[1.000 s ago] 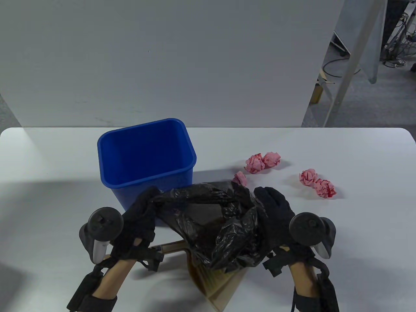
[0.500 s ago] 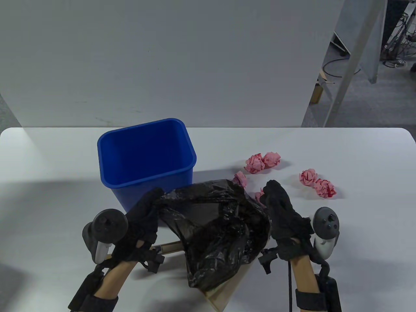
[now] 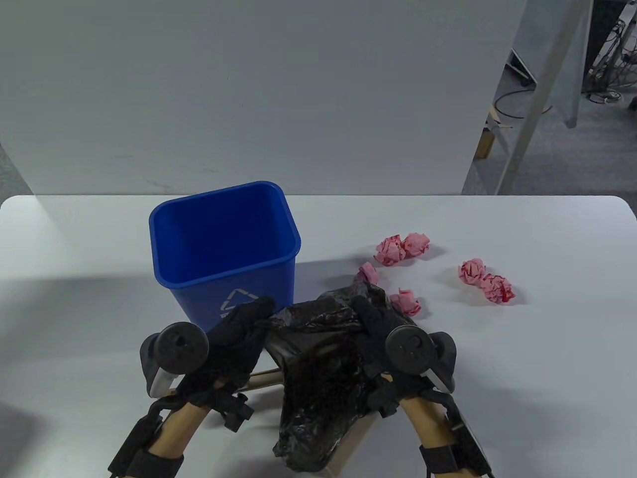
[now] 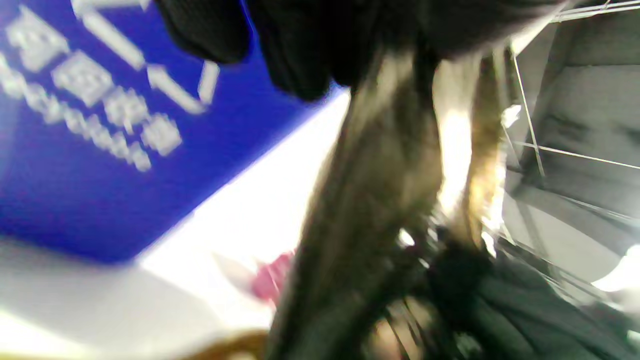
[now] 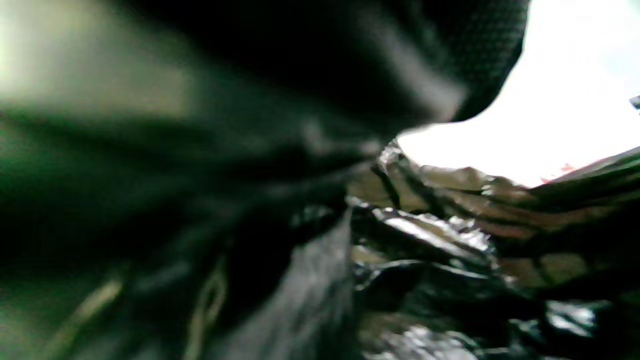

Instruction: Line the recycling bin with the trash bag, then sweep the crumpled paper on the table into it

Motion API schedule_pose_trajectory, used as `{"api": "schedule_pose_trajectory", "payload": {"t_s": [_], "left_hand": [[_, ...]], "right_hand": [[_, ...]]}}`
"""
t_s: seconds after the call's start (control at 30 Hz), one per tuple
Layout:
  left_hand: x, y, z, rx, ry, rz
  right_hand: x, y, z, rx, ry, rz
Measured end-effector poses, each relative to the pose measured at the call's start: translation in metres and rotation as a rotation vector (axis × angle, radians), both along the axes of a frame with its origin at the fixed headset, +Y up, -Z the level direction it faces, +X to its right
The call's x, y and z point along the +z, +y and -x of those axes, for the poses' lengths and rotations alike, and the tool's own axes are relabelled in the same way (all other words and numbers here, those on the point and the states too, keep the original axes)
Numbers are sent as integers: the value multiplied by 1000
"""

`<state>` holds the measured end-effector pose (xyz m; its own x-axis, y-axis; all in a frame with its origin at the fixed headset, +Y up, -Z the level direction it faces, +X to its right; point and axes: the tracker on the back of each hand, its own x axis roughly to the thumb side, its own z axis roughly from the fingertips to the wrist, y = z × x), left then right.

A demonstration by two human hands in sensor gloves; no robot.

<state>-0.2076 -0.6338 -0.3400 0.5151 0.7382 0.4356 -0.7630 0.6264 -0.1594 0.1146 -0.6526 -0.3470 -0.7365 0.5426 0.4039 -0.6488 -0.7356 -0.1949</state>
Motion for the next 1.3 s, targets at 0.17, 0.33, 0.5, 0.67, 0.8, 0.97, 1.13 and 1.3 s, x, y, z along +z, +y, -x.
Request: {"api": "schedule_pose_trajectory", "payload": {"t_s": [0.17, 0.33, 0.5, 0.67, 0.8, 0.97, 1.13, 1.3], "left_hand": [[-2, -14, -19, 20, -180, 183], [7, -20, -42, -240, -134, 98], [17, -11, -44, -450, 172, -203], [19, 7, -18, -411, 420, -331], [23, 20, -4, -405, 555, -363], [22, 23, 7, -374, 613, -343], [21, 24, 14, -295, 617, -296], [12, 17, 20, -106, 426, -159]], "right_hand": [[11, 11, -2, -135, 68, -96], [21, 18, 2, -222, 156, -151], [29, 31, -7, -271, 166, -241], [29, 36, -40, -185, -15, -324], [33, 41, -59, -118, -114, -389], [40, 50, -76, -111, -202, -447], [39, 47, -91, -89, -303, -411], [30, 36, -90, -82, -292, -290]]}}
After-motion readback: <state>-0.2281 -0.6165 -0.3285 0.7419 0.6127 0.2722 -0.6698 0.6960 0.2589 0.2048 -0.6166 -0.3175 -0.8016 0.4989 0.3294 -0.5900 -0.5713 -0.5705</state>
